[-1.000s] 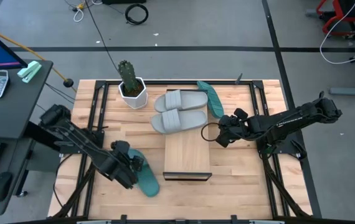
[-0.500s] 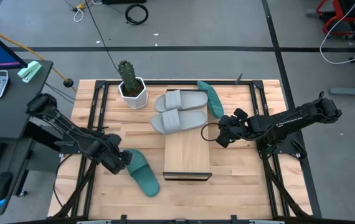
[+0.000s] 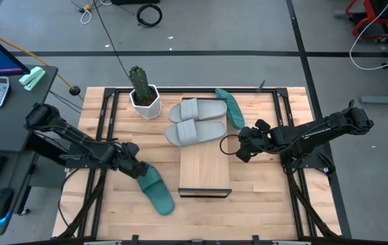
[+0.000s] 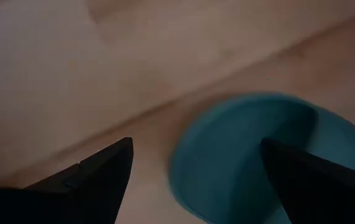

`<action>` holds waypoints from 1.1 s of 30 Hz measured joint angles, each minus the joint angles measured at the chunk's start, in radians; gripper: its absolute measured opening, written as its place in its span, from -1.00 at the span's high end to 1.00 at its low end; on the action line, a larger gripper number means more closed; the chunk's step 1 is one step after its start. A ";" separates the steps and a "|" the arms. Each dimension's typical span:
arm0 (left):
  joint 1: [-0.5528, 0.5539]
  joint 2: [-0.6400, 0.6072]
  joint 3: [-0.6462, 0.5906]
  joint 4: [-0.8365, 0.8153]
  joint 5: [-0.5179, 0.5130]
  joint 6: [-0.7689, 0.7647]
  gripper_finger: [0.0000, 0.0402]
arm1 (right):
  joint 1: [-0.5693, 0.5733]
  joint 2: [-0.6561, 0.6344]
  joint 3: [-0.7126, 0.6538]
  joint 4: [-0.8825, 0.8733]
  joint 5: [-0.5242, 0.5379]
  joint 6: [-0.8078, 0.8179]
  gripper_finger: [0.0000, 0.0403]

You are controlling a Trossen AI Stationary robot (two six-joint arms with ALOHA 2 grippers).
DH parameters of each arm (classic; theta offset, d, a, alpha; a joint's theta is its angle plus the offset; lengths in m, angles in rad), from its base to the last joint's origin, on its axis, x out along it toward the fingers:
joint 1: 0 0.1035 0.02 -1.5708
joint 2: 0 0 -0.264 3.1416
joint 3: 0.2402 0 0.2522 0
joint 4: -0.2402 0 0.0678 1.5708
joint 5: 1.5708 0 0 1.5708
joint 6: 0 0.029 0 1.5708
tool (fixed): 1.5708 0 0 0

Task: Pick and place slides into the shelf
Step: Put the bottom green slipper on the shelf

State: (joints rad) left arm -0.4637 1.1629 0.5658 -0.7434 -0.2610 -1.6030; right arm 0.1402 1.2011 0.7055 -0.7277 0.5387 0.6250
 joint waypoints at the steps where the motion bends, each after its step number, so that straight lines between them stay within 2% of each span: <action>1: 0.014 0.000 -0.001 -0.008 0.002 0.014 -0.77 | 0.000 0.000 0.000 0.000 -0.005 0.000 0.14; 10: 0.092 0.000 -0.002 0.045 0.085 0.154 -0.77 | 0.000 0.000 0.000 0.000 -0.021 0.000 0.14; 14: 0.104 0.000 -0.038 0.057 0.108 0.160 -0.77 | 0.000 0.000 0.000 0.000 -0.021 0.000 0.14; 18: 0.108 0.000 -0.105 0.179 0.165 0.156 -0.77 | 0.000 0.000 0.000 0.000 -0.021 0.000 0.14; 24: 0.113 -0.002 -0.130 0.222 0.170 0.149 -0.75 | 0.000 0.000 0.000 0.000 -0.020 0.000 0.14; 28: 0.114 0.000 -0.123 0.209 0.171 0.157 -0.60 | 0.000 0.000 0.000 0.001 -0.020 0.000 0.14; 33: 0.114 0.001 -0.124 0.220 0.171 0.150 -0.20 | 0.000 0.000 0.000 0.003 -0.020 0.000 0.14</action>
State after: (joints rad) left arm -0.3496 1.1639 0.4414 -0.5236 -0.0898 -1.4525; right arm 0.1400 1.2015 0.7055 -0.7250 0.5184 0.6254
